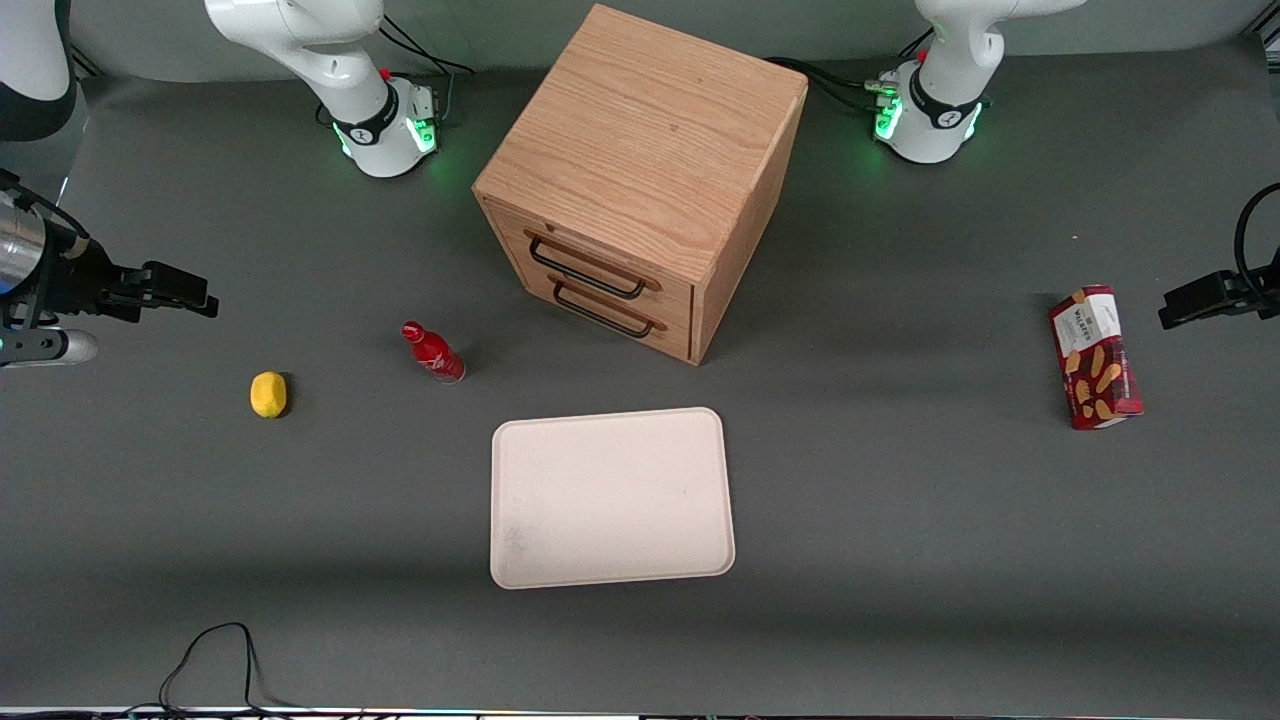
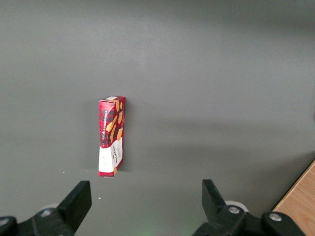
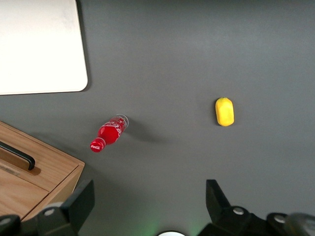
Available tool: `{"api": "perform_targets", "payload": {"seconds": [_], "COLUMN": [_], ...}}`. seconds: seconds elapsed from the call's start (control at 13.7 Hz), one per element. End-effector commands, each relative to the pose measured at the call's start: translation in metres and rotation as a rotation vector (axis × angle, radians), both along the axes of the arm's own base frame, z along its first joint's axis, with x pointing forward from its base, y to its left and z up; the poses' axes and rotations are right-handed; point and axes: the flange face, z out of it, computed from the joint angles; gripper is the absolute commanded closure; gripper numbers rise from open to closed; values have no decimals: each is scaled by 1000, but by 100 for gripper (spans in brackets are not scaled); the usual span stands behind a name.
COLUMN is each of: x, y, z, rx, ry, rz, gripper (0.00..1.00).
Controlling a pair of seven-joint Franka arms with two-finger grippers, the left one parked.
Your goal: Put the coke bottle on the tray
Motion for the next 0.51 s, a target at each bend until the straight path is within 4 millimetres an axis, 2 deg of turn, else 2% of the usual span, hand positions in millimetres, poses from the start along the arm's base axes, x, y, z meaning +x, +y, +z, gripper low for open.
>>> {"api": "perform_targets", "payload": {"seconds": [0.0, 0.15, 0.44], "x": [2, 0, 1], "y": [9, 25, 23], "z": [7, 9, 9], "rx": [18, 13, 9], "ry": [3, 1, 1], "rz": [24, 46, 40], "gripper": [0, 0, 0]}}
